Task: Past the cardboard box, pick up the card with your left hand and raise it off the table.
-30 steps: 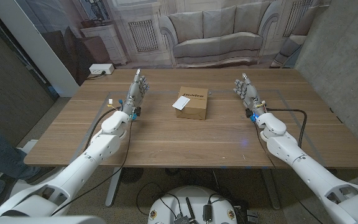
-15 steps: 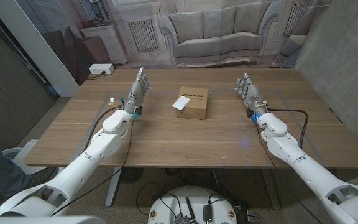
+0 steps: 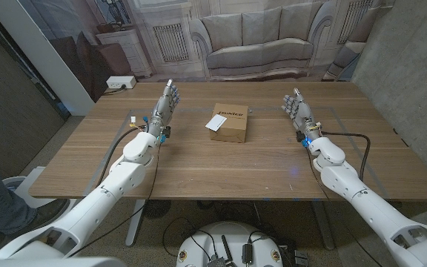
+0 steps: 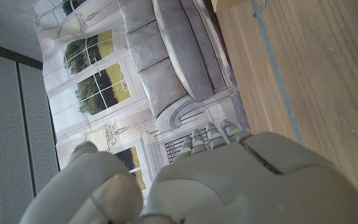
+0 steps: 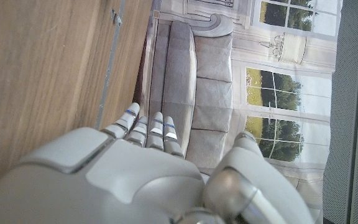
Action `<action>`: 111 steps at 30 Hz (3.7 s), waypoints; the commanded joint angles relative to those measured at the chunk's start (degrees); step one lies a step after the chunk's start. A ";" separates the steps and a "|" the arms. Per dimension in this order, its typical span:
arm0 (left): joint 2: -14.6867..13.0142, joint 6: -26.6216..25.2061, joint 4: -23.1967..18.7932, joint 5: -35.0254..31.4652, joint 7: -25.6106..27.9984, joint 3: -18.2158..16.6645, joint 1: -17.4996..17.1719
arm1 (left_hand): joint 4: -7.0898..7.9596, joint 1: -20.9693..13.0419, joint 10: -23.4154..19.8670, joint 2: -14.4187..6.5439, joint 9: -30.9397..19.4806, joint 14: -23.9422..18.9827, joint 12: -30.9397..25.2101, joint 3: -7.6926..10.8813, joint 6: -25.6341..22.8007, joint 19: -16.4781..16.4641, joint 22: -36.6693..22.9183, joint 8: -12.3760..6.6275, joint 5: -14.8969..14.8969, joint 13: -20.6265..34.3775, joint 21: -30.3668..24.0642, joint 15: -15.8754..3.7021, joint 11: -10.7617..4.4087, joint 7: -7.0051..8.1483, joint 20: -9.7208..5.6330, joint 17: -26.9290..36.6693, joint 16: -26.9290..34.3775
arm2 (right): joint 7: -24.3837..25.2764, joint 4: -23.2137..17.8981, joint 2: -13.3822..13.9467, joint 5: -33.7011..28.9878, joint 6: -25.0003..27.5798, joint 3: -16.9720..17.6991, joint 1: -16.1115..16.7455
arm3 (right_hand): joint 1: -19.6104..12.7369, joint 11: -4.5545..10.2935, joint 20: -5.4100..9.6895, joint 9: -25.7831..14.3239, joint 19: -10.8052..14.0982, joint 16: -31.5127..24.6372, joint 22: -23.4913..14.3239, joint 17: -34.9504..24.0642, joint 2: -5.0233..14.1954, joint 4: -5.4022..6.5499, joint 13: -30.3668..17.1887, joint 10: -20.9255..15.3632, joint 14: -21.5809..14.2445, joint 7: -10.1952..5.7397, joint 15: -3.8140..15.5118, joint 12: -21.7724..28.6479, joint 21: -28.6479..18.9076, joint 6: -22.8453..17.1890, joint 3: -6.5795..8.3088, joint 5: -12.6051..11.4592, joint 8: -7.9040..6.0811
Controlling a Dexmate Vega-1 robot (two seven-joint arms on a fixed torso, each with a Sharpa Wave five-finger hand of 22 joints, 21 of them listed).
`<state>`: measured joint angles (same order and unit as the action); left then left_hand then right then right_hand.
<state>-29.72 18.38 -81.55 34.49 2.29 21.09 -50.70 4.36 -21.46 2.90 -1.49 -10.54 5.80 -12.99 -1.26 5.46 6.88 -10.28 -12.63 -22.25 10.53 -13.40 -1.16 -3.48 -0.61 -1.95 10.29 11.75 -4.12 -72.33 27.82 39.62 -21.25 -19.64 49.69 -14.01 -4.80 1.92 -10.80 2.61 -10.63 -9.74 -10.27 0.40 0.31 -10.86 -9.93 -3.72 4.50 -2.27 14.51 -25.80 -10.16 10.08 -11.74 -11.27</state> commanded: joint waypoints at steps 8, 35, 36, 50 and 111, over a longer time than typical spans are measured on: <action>-1.00 3.77 -3.97 -2.12 2.09 -0.72 -5.46 | -0.38 -1.16 -1.42 -0.19 -0.22 -0.88 -0.45 -0.09 -2.13 -0.76 -0.09 -0.60 -0.27 0.25 -0.22 0.28 0.39 -0.48 -2.95 0.13 0.06 | 1.65 -4.04 1.42 0.95 0.22 1.53 3.10 | -0.01 -0.50 0.02 -0.17 0.73 -0.45 -0.29 -0.26 0.46 0.04 -0.05 -0.13 -0.40 0.22 -0.34 -0.25 0.83 -2.75 0.32 0.12 -1.15; -2.49 7.14 -7.95 -7.87 8.43 -3.32 -11.15 | -1.13 -3.09 -4.46 -0.94 -0.27 -3.67 -0.84 -0.04 -5.18 -3.67 -0.11 -1.00 -0.36 0.28 -0.58 -0.04 0.15 -0.08 -2.95 0.16 0.25 | 3.06 -6.71 2.32 0.49 -0.08 2.10 5.22 | -0.09 -0.53 -0.09 -0.19 0.73 -0.22 -0.32 -0.24 0.70 -0.18 -0.06 0.28 0.13 0.31 -0.38 -0.69 1.88 -1.55 0.22 0.30 -0.40; -2.32 7.22 -8.08 -8.51 9.17 -3.36 -11.32 | -1.17 -3.19 -4.74 -0.97 -0.27 -3.87 -0.90 -0.05 -5.38 -3.92 -0.11 -1.03 -0.37 0.28 -0.63 -0.06 -0.01 -0.08 -3.10 0.17 0.27 | 3.10 -6.81 2.28 0.65 0.00 2.16 5.28 | -0.10 -0.56 -0.07 -0.19 0.74 -0.23 -0.32 -0.24 0.71 -0.19 -0.06 0.27 0.11 0.27 -0.38 -0.69 1.90 -1.53 0.22 0.30 -0.40; -1.34 8.82 -6.84 -10.59 10.71 -3.59 -11.46 | -1.83 -4.82 -6.98 -1.64 -0.27 -5.97 -1.15 0.20 -7.80 -6.03 -0.16 -1.38 -0.53 0.30 -0.94 -0.66 -0.71 0.28 -3.20 0.19 0.45 | 2.90 -6.23 1.84 0.88 -0.19 2.09 5.18 | -0.15 -0.58 -0.05 -0.20 0.93 -0.25 -0.34 -0.23 0.79 -0.29 -0.07 0.16 0.05 0.34 -0.48 -0.74 2.24 -1.50 0.18 0.35 -0.33; -0.88 8.83 -10.64 -30.39 24.91 -4.69 -16.17 | -6.50 -13.95 -12.93 -4.17 -0.25 -9.95 -0.98 3.17 -14.13 -7.16 -0.26 -1.65 0.21 0.31 0.15 -3.42 -2.75 2.09 -2.48 0.02 -0.14 | 6.97 -12.15 2.97 -0.12 0.40 2.93 9.04 | 0.09 -0.49 -0.17 -0.23 1.42 -0.28 -0.40 -0.28 1.08 -0.45 -0.11 0.12 0.07 0.38 -0.48 -1.05 3.70 -1.19 -0.13 0.51 -0.13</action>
<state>-30.40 27.77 -91.23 7.13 25.82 16.17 -66.54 -1.74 -34.89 -9.29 -5.58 -10.52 -3.76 -13.80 1.97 -8.15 -0.08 -10.25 -13.95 -22.23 10.51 -13.51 -2.24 -6.23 1.32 -1.74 10.13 11.75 2.46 -83.63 30.70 39.23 -20.85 -17.02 57.92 -13.91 -5.32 1.93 -10.78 3.43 -10.63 -9.99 -10.25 1.23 0.06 -10.85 -9.39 -3.42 4.70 -2.66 13.73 -22.17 -11.35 9.82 -11.30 -11.46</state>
